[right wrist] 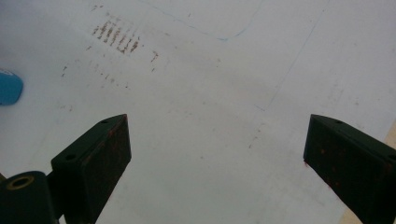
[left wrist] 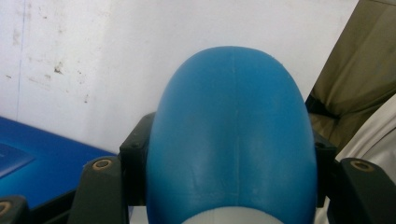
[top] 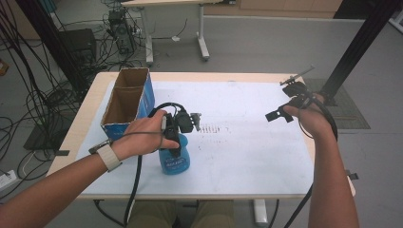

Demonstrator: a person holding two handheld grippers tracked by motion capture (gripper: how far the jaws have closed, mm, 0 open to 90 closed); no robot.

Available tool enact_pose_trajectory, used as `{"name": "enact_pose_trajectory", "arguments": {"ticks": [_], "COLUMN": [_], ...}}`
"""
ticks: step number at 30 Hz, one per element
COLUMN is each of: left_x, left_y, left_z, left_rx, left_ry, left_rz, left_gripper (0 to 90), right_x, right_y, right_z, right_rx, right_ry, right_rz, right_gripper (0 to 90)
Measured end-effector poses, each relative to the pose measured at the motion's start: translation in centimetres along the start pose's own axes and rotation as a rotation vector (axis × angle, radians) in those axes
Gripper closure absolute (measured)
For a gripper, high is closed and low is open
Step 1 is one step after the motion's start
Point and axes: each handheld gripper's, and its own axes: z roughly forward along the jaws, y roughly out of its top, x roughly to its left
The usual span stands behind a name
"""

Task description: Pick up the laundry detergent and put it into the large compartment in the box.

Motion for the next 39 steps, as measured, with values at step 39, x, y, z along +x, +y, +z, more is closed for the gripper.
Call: {"name": "enact_pose_trajectory", "arguments": {"ticks": [39], "left_x": [0.05], "left_y": [0.21], "left_z": [0.02], "left_rx": [0.010], "left_ry": [-0.005], "left_rz": [0.006], "left_gripper": [38.6], "right_x": [-0.20], "right_y": [-0.69], "right_z": [-0.22], "right_rx": [-0.003], "right_ry": [-0.002], "right_rz": [0.012], "right_gripper": [7.2]}}
